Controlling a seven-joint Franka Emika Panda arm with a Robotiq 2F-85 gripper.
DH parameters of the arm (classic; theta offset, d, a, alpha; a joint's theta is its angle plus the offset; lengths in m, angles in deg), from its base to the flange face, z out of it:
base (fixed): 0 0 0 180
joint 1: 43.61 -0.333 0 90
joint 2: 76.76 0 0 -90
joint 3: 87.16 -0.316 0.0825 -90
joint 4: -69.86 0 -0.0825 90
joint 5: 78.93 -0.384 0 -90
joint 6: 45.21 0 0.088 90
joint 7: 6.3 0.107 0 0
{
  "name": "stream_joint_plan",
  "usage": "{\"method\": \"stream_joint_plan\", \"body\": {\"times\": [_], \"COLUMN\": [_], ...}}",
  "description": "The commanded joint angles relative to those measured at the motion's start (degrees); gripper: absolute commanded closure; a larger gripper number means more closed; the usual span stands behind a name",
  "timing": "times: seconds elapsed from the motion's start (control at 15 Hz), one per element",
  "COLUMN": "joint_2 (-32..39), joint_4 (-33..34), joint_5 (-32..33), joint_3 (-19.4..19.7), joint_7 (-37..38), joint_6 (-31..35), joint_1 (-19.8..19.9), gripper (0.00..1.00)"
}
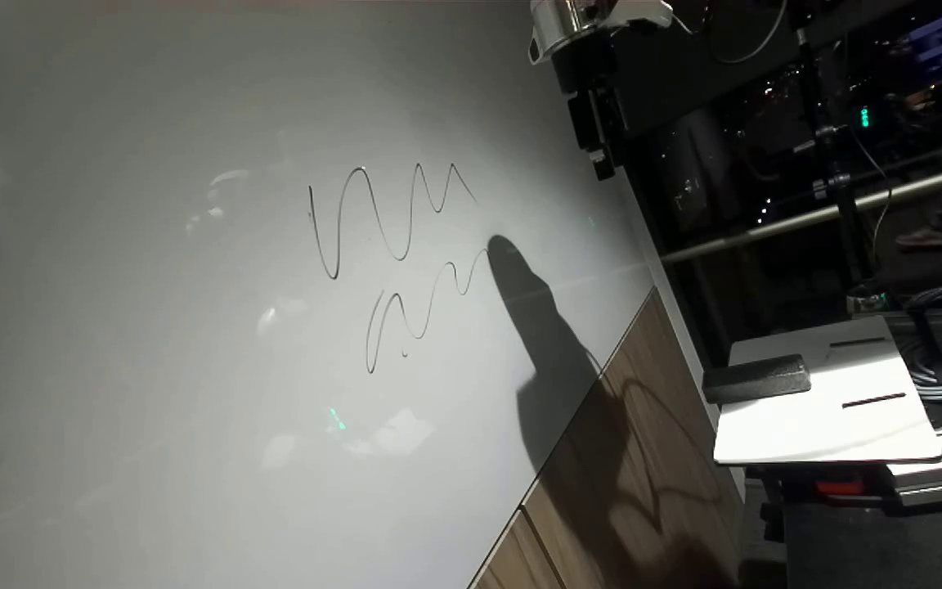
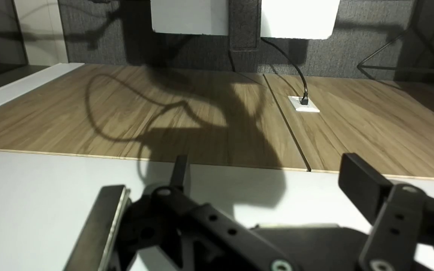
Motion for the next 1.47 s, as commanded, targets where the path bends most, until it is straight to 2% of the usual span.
{"method": "stream_joint_plan", "body": {"times": [0.0, 0.73, 1.07, 1.4], "joint_2": [0.03, 0.03, -2.87, -5.61], "joint_4": [0.15, 0.16, -5.18, -14.32], "joint_5": [0.00, 0.00, -0.96, -1.90], "joint_3": [0.02, 0.02, -0.89, -2.95], "joint_7": [0.02, 0.02, 0.39, 1.68], "joint_6": [-0.19, -0.19, 2.86, 7.32], "joint_1": [-0.04, -0.04, -1.36, -3.57], "gripper": [0.00, 0.00, 0.00, 0.00]}}
